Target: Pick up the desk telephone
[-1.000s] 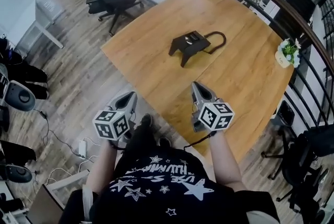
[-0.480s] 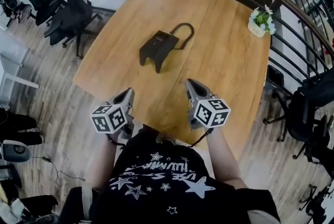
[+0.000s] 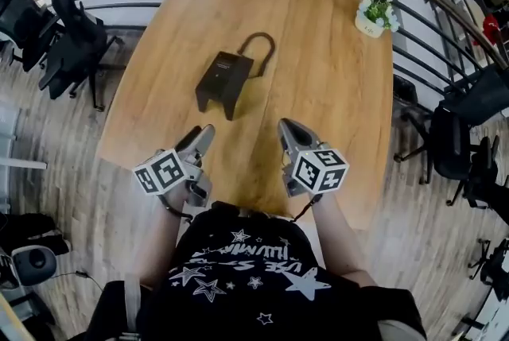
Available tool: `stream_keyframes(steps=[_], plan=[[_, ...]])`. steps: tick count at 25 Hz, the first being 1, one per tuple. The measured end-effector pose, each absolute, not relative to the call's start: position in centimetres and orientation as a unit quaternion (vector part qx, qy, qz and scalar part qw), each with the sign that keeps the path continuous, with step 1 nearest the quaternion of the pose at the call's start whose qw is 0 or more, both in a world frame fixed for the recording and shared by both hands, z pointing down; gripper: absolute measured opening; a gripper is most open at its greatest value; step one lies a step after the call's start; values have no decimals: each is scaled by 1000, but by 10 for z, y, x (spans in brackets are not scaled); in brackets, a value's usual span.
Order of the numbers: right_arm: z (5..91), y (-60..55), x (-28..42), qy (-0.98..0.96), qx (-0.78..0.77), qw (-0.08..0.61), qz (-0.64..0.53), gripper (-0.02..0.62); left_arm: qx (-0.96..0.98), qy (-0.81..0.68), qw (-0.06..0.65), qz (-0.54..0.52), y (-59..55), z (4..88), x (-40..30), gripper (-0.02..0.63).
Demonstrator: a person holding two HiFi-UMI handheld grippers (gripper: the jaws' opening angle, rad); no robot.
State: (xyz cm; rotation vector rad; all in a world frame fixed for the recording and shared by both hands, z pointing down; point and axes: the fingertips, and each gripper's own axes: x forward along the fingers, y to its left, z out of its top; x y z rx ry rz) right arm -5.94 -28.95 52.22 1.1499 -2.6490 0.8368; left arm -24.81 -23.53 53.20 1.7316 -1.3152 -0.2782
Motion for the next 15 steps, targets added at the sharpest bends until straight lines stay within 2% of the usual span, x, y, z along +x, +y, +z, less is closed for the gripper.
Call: stream_keyframes(steps=[7, 15], plan=[[524, -287, -53, -863, 417, 71, 275, 0, 657, -471, 536, -243, -262, 535, -250, 301], [523, -285, -43, -845, 450, 69, 280, 0, 625, -442, 583, -272, -288, 555, -244, 351]])
